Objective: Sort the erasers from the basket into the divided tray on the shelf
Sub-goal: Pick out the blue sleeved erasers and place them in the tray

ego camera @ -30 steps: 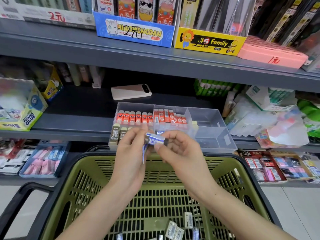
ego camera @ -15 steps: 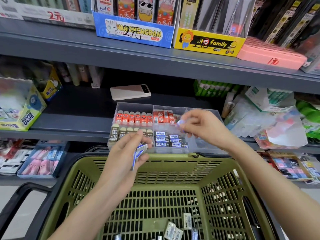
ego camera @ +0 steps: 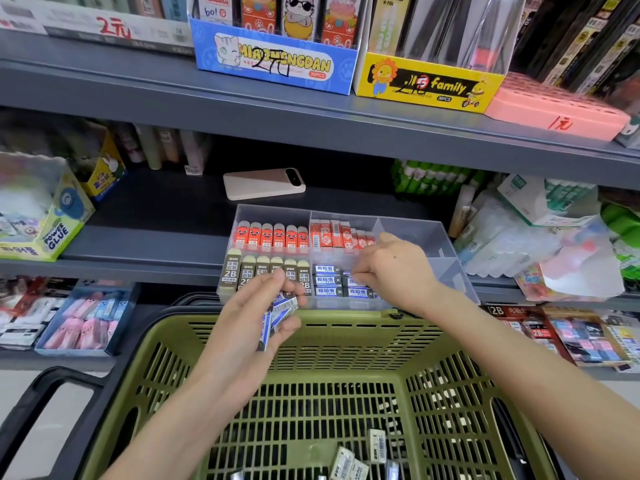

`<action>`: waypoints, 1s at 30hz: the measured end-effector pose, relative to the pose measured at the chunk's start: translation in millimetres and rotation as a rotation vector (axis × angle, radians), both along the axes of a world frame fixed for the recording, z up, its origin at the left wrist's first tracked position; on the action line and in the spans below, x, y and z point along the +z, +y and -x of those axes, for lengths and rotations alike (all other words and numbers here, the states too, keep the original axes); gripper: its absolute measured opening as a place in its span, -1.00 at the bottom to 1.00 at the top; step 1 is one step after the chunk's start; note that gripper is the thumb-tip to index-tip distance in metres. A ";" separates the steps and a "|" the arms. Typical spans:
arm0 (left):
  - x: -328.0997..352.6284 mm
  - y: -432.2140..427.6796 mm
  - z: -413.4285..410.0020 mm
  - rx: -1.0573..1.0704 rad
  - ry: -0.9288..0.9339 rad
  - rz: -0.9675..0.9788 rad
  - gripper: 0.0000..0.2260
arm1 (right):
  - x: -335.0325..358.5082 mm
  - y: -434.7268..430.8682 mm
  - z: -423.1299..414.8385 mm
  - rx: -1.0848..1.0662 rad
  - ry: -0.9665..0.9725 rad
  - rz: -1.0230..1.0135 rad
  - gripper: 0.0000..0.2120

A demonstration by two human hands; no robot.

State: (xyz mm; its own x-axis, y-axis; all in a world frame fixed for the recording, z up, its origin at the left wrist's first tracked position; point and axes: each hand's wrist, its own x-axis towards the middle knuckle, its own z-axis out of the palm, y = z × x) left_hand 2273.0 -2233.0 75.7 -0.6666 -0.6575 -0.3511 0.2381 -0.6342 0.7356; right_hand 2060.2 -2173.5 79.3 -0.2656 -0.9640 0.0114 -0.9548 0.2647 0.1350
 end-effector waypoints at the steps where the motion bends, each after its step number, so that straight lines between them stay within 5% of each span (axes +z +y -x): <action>1: 0.4 0.0 0.5 -0.003 0.012 -0.026 -0.82 | -0.8 0.1 -1.5 0.028 0.024 -0.016 -0.79; 11: 12.5 3.8 7.2 0.006 0.158 -0.376 -0.67 | 10.1 5.9 -5.5 0.109 -0.088 0.036 -0.72; 15: 15.1 4.0 9.2 -0.008 0.156 -0.370 -0.60 | 34.3 18.2 -37.8 0.145 -0.487 0.426 -0.76; 25: 19.6 8.7 13.7 -0.124 0.037 -0.310 -0.58 | 42.7 24.2 -65.4 0.205 -0.700 0.223 -0.90; 28: 17.2 7.6 12.2 -0.151 0.007 -0.314 -0.66 | 47.7 29.0 -45.7 0.094 -0.874 0.322 -0.88; 30: 14.0 5.4 9.1 -0.158 -0.023 -0.312 -0.68 | 48.3 29.8 -21.8 -0.046 -0.768 0.417 -0.88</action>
